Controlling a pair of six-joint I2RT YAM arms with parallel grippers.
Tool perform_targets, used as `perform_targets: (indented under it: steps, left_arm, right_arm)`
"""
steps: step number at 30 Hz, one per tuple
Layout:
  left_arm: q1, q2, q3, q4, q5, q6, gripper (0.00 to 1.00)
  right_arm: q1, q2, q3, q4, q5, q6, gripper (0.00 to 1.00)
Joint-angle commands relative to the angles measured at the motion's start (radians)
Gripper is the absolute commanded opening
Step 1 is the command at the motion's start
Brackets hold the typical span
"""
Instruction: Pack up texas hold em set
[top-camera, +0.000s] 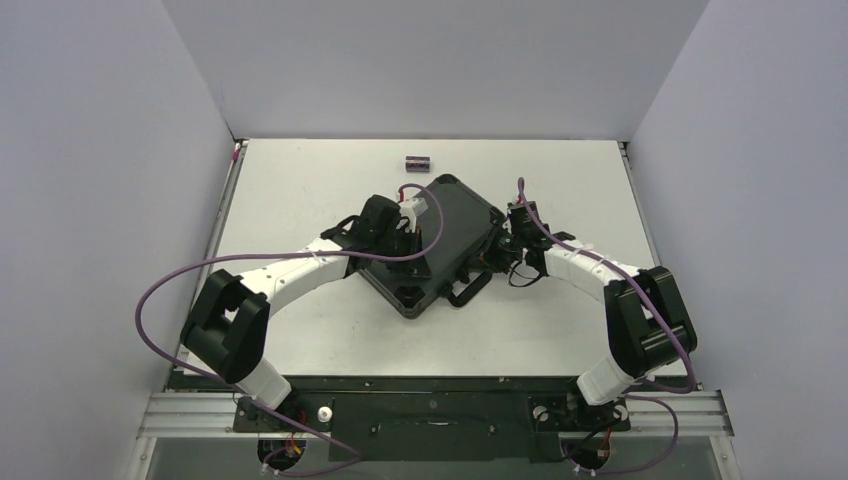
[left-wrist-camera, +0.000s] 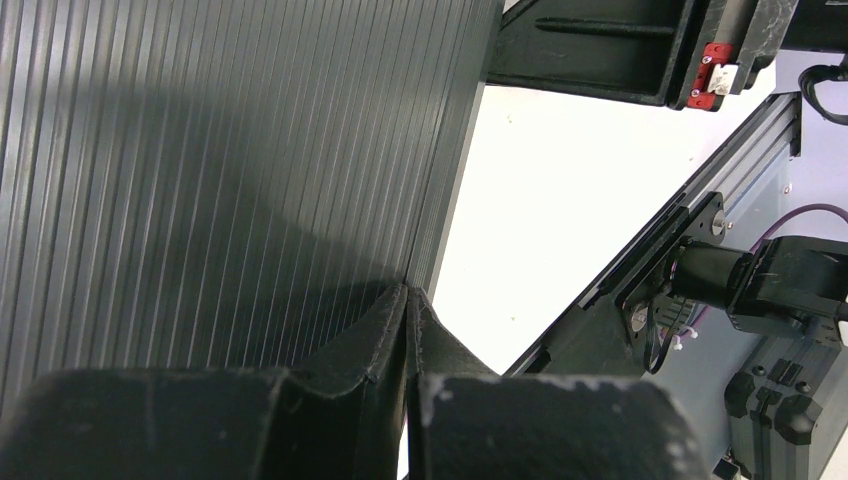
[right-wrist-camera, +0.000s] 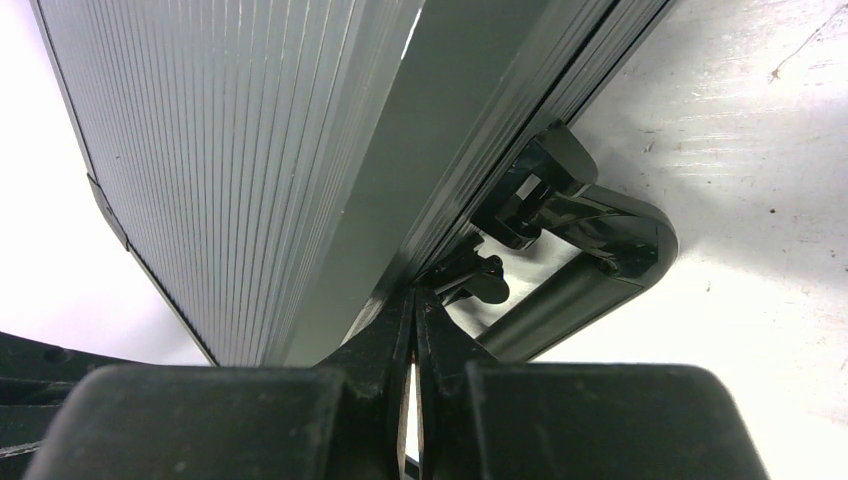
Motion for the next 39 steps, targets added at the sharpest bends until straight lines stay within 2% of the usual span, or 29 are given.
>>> perform_targets:
  steps: [1,15,19,26,29,32,39]
  left_arm:
    - [-0.033,0.037,-0.058,-0.171,0.013,0.026,0.0]
    - [-0.035,0.019,-0.011,-0.189,0.018,0.012,0.0]
    - [-0.035,0.02,-0.004,-0.2,0.018,0.016,0.0]
    - [-0.035,0.009,-0.02,-0.187,0.022,0.006,0.0]
    - [-0.035,0.003,-0.026,-0.187,0.024,0.005,0.0]
    - [-0.035,0.0,-0.03,-0.186,0.025,0.006,0.0]
    - [-0.035,-0.011,-0.044,-0.184,0.028,0.007,0.0]
  right_arm:
    - [0.045,0.027,0.031,0.078,-0.017,0.019,0.0]
    - [0.028,-0.053,0.092,-0.091,0.065,-0.072,0.0]
    - [0.028,-0.079,0.128,-0.169,0.11,-0.119,0.09]
    - [0.028,-0.123,0.118,-0.214,0.152,-0.144,0.12]
    - [0.029,-0.146,0.107,-0.237,0.168,-0.163,0.1]
    - [0.036,-0.16,0.075,-0.238,0.178,-0.172,0.01]
    - [0.09,-0.143,0.023,-0.182,0.172,-0.15,0.0]
